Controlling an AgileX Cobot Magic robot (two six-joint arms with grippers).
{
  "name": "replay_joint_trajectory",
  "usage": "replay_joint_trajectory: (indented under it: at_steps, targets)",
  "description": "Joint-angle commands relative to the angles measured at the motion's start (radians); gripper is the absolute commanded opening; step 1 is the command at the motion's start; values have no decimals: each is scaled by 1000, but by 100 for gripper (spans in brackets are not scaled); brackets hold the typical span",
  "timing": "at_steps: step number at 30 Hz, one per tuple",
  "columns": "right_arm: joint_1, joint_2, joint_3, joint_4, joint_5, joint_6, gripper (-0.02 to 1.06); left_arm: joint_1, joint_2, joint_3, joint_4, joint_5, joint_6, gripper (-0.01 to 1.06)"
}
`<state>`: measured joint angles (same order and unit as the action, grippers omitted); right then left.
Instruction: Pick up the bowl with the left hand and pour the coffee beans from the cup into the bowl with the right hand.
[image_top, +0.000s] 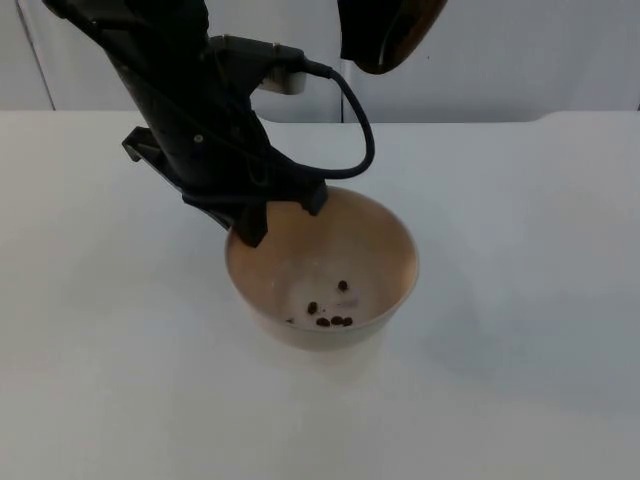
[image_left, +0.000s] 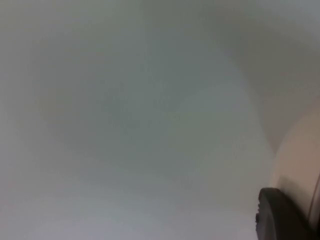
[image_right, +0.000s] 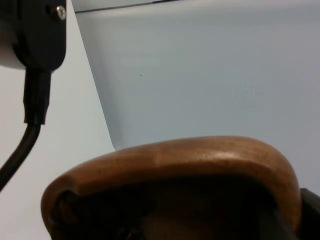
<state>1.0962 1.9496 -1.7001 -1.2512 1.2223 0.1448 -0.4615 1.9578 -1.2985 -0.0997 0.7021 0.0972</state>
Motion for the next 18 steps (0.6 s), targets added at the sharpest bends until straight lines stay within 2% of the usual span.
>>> replay_joint_trajectory:
  at_steps: [1, 18]
  targets:
    - [4, 0, 0, -20, -1, 7, 0, -5, -5, 0, -15, -2, -2, 0]
    - [4, 0, 0, -27, -1, -7, 0, -5, -5, 0, -15, 0, -2, 0]
